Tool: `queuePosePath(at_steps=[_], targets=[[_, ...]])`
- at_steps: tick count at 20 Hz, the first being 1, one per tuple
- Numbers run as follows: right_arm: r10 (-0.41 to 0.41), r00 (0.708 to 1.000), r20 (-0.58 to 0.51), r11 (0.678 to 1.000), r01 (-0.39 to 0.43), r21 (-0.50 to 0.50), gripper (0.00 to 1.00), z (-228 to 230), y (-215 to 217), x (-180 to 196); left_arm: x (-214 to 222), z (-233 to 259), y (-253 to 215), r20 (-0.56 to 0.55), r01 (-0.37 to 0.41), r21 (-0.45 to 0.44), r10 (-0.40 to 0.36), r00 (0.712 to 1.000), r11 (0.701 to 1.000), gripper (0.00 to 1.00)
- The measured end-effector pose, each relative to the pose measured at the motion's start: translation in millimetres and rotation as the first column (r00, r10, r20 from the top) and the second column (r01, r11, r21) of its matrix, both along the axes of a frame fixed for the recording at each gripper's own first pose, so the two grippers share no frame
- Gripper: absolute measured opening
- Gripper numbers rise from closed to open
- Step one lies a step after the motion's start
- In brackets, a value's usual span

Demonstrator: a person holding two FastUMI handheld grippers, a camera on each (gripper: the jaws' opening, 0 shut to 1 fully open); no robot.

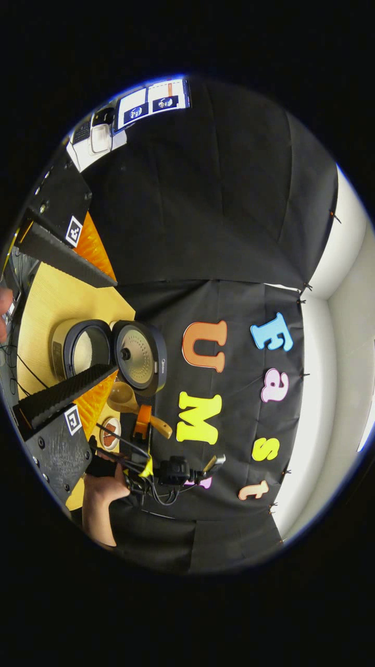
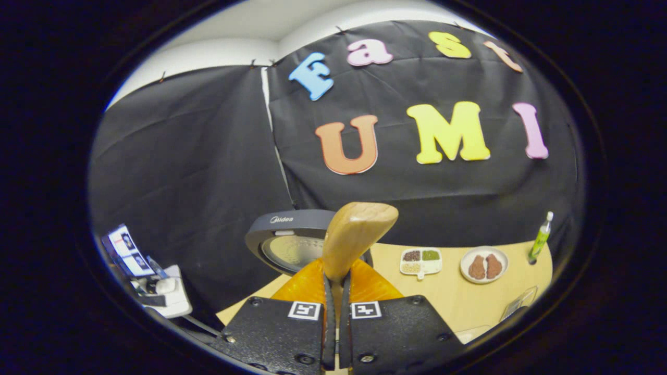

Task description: Close the left gripper, press the button to open the rice cooker; take a wooden spoon from the chopstick holder with the right hand, scoop a spoonful of rice and pour it into the rice cooker, then put the wooden spoon back into the chopstick holder.

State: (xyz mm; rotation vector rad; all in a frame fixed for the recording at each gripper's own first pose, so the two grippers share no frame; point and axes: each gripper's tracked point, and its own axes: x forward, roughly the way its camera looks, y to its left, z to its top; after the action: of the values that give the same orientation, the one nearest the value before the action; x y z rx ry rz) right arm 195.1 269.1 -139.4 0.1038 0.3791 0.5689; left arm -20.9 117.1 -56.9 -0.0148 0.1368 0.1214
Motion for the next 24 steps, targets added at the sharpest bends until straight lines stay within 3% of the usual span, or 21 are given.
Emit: queuePosePath(at_steps=[4, 7, 10, 16, 18, 24], targets=[[-0.076, 0.992, -0.102, 0.983, 0.091, 0.157, 0.08, 30, -60, -12, 14, -9, -24, -0.025, 0.059, 0.014, -0.059, 0.998, 0.998, 0.95], [-0.173, 0.977, -0.124, 0.956, 0.197, 0.217, 0.08, 48, -124, -12, 26, -10, -51, -0.021, 0.123, 0.013, -0.123, 0.992, 0.992, 0.95], [-0.298, 0.95, -0.091, 0.931, 0.31, 0.192, 0.08, 55, -199, -10, 43, -8, -80, -0.005, 0.178, 0.007, -0.178, 0.984, 0.984, 0.94], [-0.502, 0.862, -0.066, 0.855, 0.507, 0.11, 0.08, 47, -338, -3, 67, -5, -128, 0.016, 0.256, 0.006, -0.256, 0.967, 0.967, 0.94], [-0.542, 0.84, -0.032, 0.837, 0.543, 0.065, 0.08, 41, -371, 4, 73, -11, -137, 0.003, 0.269, 0.012, -0.269, 0.963, 0.963, 0.95], [-0.581, 0.814, -0.006, 0.812, 0.58, -0.063, 0.08, -6, -437, 46, 93, -17, -152, -0.029, 0.268, 0.019, -0.267, 0.963, 0.963, 0.95]])
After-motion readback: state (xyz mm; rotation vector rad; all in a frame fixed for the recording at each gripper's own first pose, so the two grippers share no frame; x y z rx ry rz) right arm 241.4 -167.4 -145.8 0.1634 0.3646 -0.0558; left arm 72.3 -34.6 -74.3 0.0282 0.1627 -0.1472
